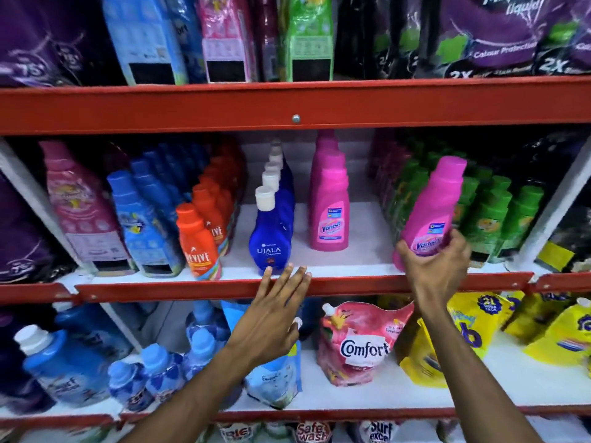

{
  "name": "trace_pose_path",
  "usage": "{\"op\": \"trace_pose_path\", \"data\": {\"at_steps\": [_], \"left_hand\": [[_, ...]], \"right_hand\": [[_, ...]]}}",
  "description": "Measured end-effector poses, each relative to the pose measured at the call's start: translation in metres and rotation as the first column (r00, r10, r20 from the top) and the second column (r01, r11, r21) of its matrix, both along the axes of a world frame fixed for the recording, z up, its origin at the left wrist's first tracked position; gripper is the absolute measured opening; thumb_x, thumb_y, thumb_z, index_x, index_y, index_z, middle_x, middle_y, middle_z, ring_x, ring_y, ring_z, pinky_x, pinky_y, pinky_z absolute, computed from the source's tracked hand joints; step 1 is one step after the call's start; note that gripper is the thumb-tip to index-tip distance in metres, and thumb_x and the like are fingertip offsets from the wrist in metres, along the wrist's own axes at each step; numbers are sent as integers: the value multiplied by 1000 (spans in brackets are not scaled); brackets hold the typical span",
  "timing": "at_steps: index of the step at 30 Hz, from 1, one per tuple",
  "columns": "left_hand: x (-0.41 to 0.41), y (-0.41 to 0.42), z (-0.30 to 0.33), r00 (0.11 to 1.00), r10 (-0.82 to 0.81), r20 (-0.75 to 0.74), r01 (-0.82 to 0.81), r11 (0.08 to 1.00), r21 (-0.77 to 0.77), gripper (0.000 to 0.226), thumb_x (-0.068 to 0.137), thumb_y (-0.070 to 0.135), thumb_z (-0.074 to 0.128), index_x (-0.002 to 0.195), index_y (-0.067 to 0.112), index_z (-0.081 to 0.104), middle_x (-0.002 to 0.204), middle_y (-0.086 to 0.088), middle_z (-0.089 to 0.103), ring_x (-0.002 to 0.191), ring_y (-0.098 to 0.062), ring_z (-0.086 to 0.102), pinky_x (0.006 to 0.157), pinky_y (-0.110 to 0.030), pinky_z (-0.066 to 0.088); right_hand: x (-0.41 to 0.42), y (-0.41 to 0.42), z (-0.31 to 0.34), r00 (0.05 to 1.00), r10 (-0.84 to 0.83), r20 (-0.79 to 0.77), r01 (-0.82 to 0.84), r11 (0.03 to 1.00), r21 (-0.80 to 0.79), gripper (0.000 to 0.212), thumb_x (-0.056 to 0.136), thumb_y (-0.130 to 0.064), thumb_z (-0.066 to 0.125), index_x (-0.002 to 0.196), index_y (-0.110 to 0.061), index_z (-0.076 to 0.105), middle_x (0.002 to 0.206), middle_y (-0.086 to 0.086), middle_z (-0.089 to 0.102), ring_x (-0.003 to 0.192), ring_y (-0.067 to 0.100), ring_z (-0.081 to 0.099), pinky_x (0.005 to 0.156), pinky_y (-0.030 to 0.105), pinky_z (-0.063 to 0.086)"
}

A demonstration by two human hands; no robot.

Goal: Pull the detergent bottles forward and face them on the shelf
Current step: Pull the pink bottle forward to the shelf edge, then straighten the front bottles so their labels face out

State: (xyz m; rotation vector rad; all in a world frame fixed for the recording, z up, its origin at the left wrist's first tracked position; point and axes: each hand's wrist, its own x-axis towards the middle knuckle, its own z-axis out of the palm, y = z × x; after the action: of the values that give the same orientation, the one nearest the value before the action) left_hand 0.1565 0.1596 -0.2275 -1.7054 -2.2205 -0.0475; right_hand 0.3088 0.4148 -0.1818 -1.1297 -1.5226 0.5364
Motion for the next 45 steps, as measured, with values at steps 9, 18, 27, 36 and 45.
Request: {"op": "trace_pose_path", "data": {"at_steps": [9,18,27,36,45], "left_hand": [[-19,-22,-1,998,-65,-1,65,998,23,91,77,23,61,157,5,22,165,-10,30,154,-27,24,126,-45,12],[-23,-25,-2,996,-91,-21,92,995,44,93,75,31,64,155,4,26,162,-12,36,151,-27,32,129,-40,16],[-24,-25,-3,995,-96,-10,96,994,53,91,79,33,63,156,6,23,165,-11,30,154,-27,24,126,-46,22],[-30,-77,16,993,-17,115,-20,949,314,43,83,36,57,124,24,60,125,-1,63,115,-26,60,93,-40,49],[-75,-130,45,658,-135,741,-580,536,613,23,86,20,70,107,31,71,96,20,71,89,13,65,86,-11,53]], "right_hand": [[-65,-82,17,986,159,49,-161,986,50,86,54,-52,88,116,-7,51,113,11,56,100,29,59,83,40,53],[-87,-107,3,982,165,90,-165,986,-6,82,54,-55,87,110,-10,49,110,9,54,99,31,60,79,43,53],[-85,-110,-1,970,210,122,-207,978,-34,92,57,-60,85,123,-9,43,121,11,51,113,31,53,92,48,51],[-80,-166,4,919,348,-184,-288,913,289,30,76,1,70,104,-6,59,109,11,57,105,24,54,90,40,48],[-135,-235,7,717,682,-143,-686,727,26,28,87,-2,64,110,-17,71,98,-6,76,84,3,71,80,20,57]]}}
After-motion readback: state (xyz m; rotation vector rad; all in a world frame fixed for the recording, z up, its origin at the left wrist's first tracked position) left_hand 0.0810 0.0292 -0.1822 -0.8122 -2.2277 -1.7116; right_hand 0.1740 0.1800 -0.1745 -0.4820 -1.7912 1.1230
